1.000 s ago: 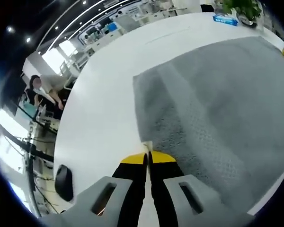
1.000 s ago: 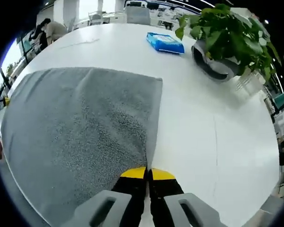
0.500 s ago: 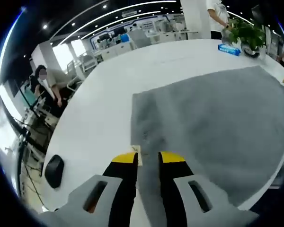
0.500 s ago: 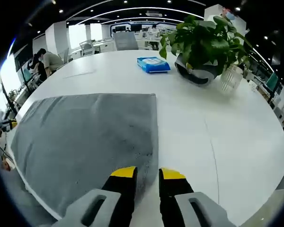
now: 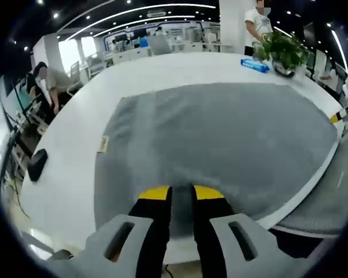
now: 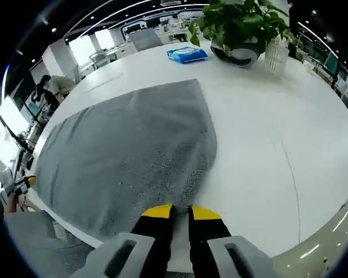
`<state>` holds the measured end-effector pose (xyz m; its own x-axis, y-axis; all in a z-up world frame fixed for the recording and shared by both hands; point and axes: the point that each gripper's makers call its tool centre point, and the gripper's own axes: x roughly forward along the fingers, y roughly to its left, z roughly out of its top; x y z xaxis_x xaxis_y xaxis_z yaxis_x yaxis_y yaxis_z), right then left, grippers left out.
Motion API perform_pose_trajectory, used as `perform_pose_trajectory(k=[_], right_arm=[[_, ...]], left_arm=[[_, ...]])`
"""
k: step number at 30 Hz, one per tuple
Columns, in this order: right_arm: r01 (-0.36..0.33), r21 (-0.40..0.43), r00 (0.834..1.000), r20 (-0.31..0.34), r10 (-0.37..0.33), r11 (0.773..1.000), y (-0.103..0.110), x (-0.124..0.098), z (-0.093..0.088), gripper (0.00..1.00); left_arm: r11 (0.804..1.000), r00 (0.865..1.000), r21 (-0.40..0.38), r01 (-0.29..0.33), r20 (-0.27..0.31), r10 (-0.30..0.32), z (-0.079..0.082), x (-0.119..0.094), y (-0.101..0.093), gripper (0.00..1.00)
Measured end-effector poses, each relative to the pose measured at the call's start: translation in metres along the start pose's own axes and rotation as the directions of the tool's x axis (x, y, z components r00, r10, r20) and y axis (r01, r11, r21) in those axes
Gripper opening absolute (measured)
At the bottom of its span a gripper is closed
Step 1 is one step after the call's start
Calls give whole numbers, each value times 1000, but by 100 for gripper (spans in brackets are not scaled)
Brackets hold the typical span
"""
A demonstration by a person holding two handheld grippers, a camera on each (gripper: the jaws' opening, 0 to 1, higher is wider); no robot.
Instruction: Open the folded towel by lifting each exposed corner and separating the folded layers until the towel lies flat within the target outline without major curled edges
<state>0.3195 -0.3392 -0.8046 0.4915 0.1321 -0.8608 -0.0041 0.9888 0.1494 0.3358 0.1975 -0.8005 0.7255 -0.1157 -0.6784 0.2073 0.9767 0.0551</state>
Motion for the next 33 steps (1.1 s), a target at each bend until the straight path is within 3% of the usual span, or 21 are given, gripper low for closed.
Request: perform_pose_trajectory(k=[3, 4, 9, 13, 17, 20, 23, 27, 33], right_arm=[[19, -36, 1000, -11, -20, 999, -4, 2, 3, 0], [20, -39, 1000, -9, -20, 999, -5, 1, 6, 0], [41, -85, 999, 37, -38, 996, -2, -7, 26, 0], [36, -132, 996, 87, -24, 991, 26, -17, 41, 0], [30, -175, 993, 120, -9, 984, 52, -18, 57, 0], [29, -260, 992, 124, 3, 965, 73, -9, 67, 0], [22, -364, 994, 106, 17, 931, 101, 5, 72, 0], [-11, -411, 994, 97, 56, 912, 129, 25, 75, 0], [-39, -416, 996, 63, 71, 909, 129, 66, 71, 0]], left_arm=[[1000, 1000, 2, -10, -17, 10, -10, 3, 0, 10], [1000, 1000, 4, -12, 10, 12, -8, 2, 0, 10], [1000, 1000, 30, -8, 14, 8, -9, 2, -3, 2], [986, 999, 162, -44, 24, 41, -7, 1, -5, 1], [988, 999, 149, -37, 28, 33, -7, 2, -4, 1], [989, 999, 147, -32, 33, 28, -7, 2, -4, 1], [982, 999, 187, -36, 26, 31, -6, 4, -4, 1], [979, 999, 201, -37, 19, 34, -6, 5, -3, 1], [979, 999, 199, -41, 23, 37, -6, 6, -2, 1]])
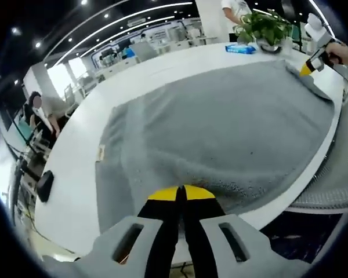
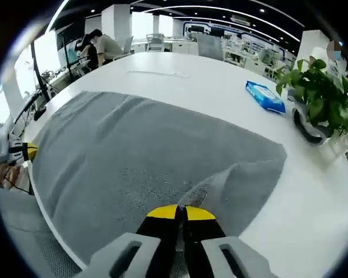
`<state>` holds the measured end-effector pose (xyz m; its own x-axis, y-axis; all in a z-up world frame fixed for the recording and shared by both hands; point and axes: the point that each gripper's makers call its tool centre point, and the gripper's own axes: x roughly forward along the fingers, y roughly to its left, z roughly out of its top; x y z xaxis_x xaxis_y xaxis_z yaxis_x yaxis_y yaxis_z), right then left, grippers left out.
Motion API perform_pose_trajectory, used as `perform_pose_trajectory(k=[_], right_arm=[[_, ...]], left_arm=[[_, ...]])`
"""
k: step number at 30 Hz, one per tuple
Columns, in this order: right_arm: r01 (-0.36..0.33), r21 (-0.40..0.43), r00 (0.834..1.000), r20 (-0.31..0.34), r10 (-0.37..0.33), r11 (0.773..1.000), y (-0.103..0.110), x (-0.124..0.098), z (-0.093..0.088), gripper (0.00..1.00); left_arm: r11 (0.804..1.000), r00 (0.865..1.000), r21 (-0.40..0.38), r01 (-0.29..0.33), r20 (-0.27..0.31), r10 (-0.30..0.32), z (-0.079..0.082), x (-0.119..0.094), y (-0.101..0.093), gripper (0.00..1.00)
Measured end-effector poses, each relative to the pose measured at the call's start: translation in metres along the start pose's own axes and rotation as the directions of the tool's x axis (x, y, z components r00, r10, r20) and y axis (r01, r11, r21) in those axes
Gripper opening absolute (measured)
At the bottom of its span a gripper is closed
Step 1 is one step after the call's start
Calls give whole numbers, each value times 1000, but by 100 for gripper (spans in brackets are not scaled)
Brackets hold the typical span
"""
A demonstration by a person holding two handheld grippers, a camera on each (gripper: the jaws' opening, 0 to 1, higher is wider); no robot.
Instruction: Open the folded towel by lifting each exposed corner and separating the folded layers until the towel lies flat within the target outline without major curled edges
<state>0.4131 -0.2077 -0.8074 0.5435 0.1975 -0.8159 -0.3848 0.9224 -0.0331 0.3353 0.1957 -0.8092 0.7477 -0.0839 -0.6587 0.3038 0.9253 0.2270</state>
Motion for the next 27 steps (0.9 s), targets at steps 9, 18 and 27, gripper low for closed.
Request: perform_pose_trajectory(k=[9, 18, 27], right_arm=[[-57, 96, 995, 85, 49, 994, -10, -10, 9, 9], [-27, 142, 1000, 1, 27, 989, -29, -33, -27, 9], [-45, 122, 998, -44, 50, 992, -11, -17, -36, 6]], left_arm=[[1000, 1000, -9, -16, -1, 16, 0, 0, 0, 1], [1000, 1000, -24, -19, 8, 19, -1, 0, 0, 1], [999, 1000, -30, -14, 8, 14, -1, 0, 0, 1]])
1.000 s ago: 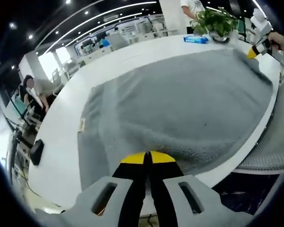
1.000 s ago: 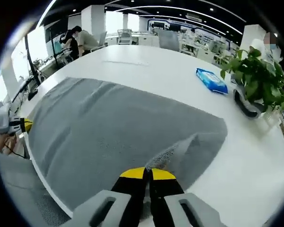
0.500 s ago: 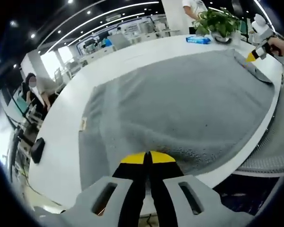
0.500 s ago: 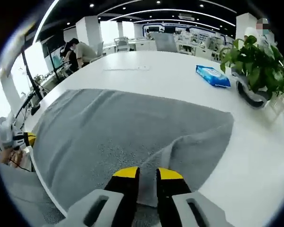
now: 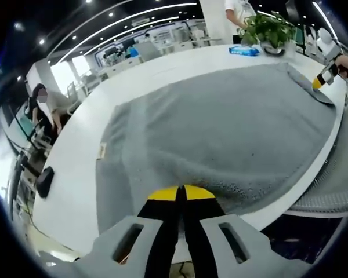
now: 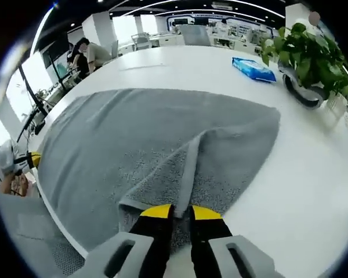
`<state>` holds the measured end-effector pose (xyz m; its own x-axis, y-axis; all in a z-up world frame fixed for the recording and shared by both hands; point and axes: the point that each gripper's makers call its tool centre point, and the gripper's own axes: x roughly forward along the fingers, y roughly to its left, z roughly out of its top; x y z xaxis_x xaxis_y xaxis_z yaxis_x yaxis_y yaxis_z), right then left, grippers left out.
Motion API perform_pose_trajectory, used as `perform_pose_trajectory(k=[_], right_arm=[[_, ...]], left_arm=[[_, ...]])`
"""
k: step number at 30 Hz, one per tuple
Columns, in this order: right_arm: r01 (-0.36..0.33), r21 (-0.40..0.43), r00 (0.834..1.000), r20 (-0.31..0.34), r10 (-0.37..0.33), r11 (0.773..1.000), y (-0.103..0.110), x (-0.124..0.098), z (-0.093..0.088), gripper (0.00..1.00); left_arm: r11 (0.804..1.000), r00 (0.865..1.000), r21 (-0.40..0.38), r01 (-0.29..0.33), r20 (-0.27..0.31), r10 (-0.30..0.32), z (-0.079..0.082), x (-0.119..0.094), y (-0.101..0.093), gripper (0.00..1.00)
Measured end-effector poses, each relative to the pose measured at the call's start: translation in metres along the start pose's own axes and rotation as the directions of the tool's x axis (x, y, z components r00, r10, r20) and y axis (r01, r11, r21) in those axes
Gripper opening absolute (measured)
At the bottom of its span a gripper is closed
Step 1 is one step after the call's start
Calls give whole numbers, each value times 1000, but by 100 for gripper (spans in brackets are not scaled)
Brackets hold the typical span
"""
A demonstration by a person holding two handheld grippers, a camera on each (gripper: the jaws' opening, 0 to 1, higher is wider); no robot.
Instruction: Open the folded towel by lifting each exposed corner and separating the folded layers until the towel lies flat within the target outline without major curled edges
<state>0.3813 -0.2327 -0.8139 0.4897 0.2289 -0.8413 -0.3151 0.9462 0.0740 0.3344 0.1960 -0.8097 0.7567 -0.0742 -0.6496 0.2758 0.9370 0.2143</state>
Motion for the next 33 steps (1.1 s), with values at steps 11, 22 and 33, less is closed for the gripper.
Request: perform_pose_trajectory(k=[11, 22, 33], right_arm=[[94, -50, 995, 29, -92, 994, -24, -40, 4, 0], [234, 58, 972, -33, -232, 971, -67, -96, -55, 0], [282, 213, 958, -106, -265, 935, -97, -108, -120, 0]], left_arm=[[1000, 999, 19, 23, -34, -22, -1, 1, 1, 1], [999, 998, 24, 44, -34, -43, -1, 0, 1, 1], [997, 996, 13, 74, -46, -74, -1, 1, 1, 1]])
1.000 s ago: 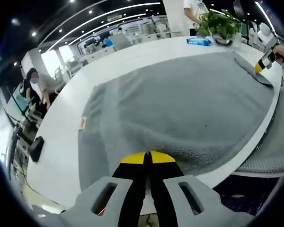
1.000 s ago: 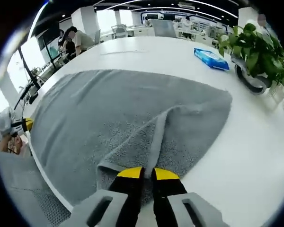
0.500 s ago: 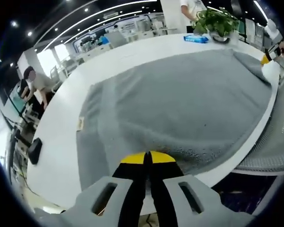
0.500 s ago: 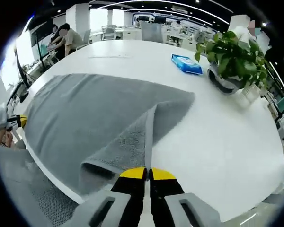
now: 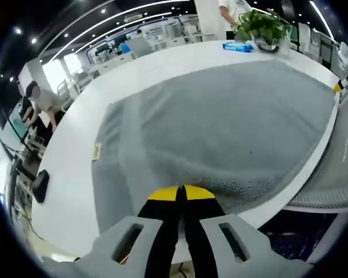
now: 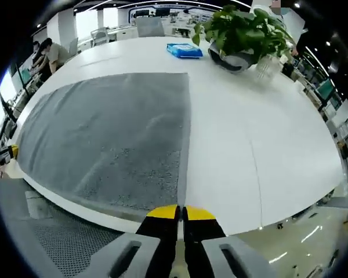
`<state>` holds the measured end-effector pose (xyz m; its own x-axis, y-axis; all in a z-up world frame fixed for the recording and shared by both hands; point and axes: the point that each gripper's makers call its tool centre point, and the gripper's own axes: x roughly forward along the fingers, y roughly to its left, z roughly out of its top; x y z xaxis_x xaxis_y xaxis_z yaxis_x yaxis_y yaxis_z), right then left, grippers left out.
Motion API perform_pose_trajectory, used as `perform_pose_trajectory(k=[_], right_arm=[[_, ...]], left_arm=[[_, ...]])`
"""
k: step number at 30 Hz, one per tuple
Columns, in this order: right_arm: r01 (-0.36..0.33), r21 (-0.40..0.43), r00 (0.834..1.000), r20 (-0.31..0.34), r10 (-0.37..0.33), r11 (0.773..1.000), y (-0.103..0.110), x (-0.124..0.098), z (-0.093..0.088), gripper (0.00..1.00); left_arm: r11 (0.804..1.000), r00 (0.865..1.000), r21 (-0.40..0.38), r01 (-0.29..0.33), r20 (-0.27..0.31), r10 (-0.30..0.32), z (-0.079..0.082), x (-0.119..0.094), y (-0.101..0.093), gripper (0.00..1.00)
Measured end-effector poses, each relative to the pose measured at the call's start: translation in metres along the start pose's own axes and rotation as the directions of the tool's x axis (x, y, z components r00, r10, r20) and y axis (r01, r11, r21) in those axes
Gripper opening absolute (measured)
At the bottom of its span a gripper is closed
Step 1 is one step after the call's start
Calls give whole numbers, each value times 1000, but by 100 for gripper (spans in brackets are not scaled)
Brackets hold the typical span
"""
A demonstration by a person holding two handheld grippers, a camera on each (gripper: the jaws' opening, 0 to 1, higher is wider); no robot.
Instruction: Open the folded towel by lifting each exposed corner and separating the folded layers until the towel lies flat within the target outline without major curled edges
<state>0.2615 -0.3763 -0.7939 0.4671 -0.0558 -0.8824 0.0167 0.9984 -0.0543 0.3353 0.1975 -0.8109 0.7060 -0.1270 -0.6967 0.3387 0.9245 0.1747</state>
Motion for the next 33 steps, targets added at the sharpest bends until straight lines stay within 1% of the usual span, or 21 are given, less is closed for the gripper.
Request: perform_pose_trajectory(k=[3, 5, 9, 12, 14, 15, 16, 17, 18, 19, 20, 21, 22, 23, 24, 25, 26, 28, 29, 30, 33], right_arm=[[-20, 21, 1000, 1, 20, 1000, 1, 6, -5, 0], [-19, 12, 1000, 4, 19, 1000, 3, 5, -1, 0], [-23, -53, 999, -28, 22, 998, 4, 12, -3, 0], [-36, -146, 999, -32, 31, 989, 3, 17, -2, 1], [8, -191, 1000, 31, -3, 982, -1, 14, 12, 11], [25, -190, 997, 73, -11, 981, -3, 9, 21, 13], [38, -187, 994, 112, -17, 982, -4, 5, 29, 13], [40, -209, 985, 173, -4, 977, -1, -1, 43, 12], [30, -224, 982, 187, 13, 974, 2, -2, 47, 13], [-7, -252, 973, 223, 65, 968, 12, -4, 56, 15], [-39, -254, 972, 214, 95, 966, 18, -1, 58, 17], [-88, -275, 978, 158, 135, 957, 28, 6, 54, 21], [-95, -291, 983, 121, 135, 952, 30, 14, 52, 26], [-102, -307, 986, 93, 136, 946, 31, 21, 50, 27], [-119, -336, 988, 50, 144, 934, 36, 29, 47, 24], [-123, -343, 988, 42, 146, 931, 39, 34, 46, 22], [-138, -355, 988, 14, 153, 925, 43, 39, 43, 21], [-156, -367, 988, -61, 144, 917, 42, 44, 29, 20], [-175, -331, 984, -17, 179, 927, 45, 42, 39, 18], [-171, -294, 985, -17, 174, 940, 42, 43, 37, 18], [-180, -291, 983, -24, 181, 939, 37, 42, 35, 20]], left_arm=[[999, 999, -9, 38, -13, -38, 0, 0, 0, 1], [998, 998, -13, 61, -17, -61, -1, -1, 0, 1], [996, 996, -30, 84, -16, -84, -1, -3, -1, 1], [990, 993, -72, 122, 8, -122, -1, -5, -2, 3], [984, 992, -125, 123, -19, -126, -7, -10, 0, 5], [981, 992, -161, 107, -43, -115, -10, -19, 4, 6], [983, 994, -155, 100, -32, -106, -9, -24, 7, 6], [984, 996, -160, 83, -7, -85, -7, -31, 12, 6], [983, 998, -172, 67, -4, -68, -8, -36, 15, 6], [985, 999, -170, 42, -23, -46, -14, -40, 21, 6], [987, 999, -159, 19, -43, -26, -19, -41, 26, 6], [990, 997, -137, -14, -80, 3, -29, -40, 34, 6], [990, 996, -138, -15, -84, 4, -33, -36, 35, 6], [989, 996, -151, -4, -86, -9, -35, -32, 35, 6], [985, 992, -174, 3, -120, -25, -43, -29, 33, 6], [986, 998, -166, 8, -58, -18, -32, -28, 35, 7], [984, 994, -175, -15, -109, -4, -38, -28, 36, 8], [984, 994, -180, -8, -113, -12, -37, -30, 36, 8], [983, 993, -184, -11, -116, -10, -37, -30, 36, 8], [983, 993, -182, -10, -118, -11, -37, -29, 37, 8], [984, 990, -178, -22, -144, -4, -39, -30, 40, 7]])
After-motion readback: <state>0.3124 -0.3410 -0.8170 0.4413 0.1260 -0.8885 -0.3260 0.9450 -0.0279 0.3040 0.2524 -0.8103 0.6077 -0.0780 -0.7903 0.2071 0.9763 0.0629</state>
